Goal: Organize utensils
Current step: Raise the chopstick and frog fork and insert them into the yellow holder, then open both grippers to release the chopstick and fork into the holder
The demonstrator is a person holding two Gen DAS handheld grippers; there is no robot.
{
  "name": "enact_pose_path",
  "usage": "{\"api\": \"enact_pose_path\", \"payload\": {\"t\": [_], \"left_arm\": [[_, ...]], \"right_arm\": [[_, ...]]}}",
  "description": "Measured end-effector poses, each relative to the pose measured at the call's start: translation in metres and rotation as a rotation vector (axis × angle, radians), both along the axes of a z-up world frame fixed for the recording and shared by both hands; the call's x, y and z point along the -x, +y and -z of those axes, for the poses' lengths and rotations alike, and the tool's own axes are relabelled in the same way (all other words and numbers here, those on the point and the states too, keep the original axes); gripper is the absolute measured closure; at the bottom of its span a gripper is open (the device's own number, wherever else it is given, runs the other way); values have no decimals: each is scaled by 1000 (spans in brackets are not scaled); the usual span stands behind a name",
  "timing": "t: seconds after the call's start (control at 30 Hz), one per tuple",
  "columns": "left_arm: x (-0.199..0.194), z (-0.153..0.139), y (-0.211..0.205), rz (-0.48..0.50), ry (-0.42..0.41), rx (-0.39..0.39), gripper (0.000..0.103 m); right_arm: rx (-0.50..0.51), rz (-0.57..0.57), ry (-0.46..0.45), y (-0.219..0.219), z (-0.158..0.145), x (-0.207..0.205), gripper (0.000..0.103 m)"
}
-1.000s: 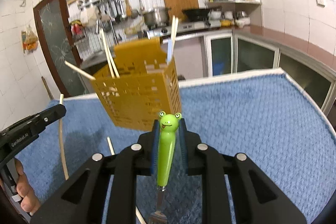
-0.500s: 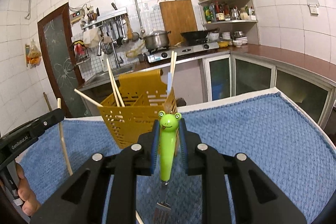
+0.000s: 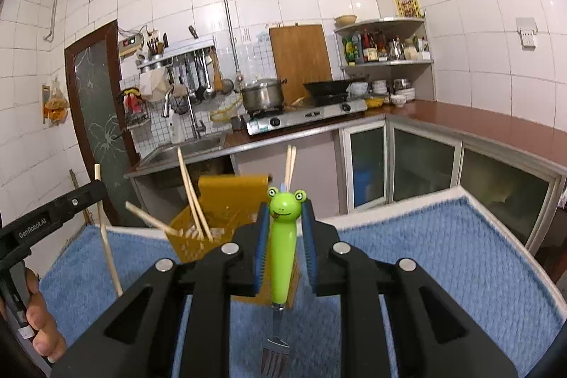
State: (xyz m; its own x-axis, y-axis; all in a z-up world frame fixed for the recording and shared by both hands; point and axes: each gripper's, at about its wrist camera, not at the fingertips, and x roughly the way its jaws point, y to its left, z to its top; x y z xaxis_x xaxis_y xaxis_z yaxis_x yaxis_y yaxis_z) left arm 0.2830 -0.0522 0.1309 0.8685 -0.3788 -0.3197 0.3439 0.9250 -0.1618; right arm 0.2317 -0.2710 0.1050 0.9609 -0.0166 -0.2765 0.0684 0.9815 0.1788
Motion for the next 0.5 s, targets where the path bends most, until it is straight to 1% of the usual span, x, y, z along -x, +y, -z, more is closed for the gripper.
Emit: {"api": "enact_pose_path", "payload": {"t": [0.17, 0.27, 0.37, 0.43, 0.5], "left_arm": [[-23, -39, -6, -8, -57, 9, 99], [-41, -58, -12, -29, -104, -8, 99], [-58, -71, -14, -46, -134, 17, 99], [-72, -79, -16, -60, -176, 34, 99], [-81, -83, -22, -72, -213, 32, 99]], "right_arm": [[19, 13, -60, -2, -37, -21, 84], [27, 25, -105, -2, -58, -37, 84], [34, 34, -144, 1, -68, -50, 84], [39, 43, -167, 3, -69, -61, 84], [37, 49, -179, 3, -67, -71, 84]]}}
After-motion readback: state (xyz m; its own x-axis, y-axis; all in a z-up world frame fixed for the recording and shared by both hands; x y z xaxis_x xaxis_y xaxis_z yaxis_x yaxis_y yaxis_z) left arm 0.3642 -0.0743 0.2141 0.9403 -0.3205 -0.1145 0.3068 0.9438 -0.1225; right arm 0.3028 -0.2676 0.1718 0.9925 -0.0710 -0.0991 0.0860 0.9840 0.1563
